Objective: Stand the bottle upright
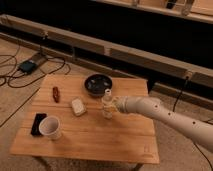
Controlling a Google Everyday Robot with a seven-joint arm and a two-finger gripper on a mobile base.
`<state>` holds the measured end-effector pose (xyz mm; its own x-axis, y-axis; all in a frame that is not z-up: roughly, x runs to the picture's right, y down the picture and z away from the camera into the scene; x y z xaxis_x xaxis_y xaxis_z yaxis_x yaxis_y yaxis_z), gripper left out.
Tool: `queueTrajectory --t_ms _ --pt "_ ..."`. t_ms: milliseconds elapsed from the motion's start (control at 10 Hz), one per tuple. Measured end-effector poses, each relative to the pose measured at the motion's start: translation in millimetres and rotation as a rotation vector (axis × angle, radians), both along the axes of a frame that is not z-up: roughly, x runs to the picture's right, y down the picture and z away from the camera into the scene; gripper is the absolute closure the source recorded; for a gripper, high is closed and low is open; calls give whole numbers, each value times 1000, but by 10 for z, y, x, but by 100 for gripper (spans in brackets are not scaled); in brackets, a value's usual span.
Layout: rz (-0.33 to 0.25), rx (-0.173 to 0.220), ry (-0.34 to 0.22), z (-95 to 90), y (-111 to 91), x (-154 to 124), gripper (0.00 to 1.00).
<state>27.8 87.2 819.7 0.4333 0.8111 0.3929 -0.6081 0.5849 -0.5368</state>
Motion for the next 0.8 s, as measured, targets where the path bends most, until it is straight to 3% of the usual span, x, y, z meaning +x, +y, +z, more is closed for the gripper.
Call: queueTrajectory --t_ms 500,800 --pt "5 16 27 42 21 50 100" --pt "-4 9 40 56 71 39 78"
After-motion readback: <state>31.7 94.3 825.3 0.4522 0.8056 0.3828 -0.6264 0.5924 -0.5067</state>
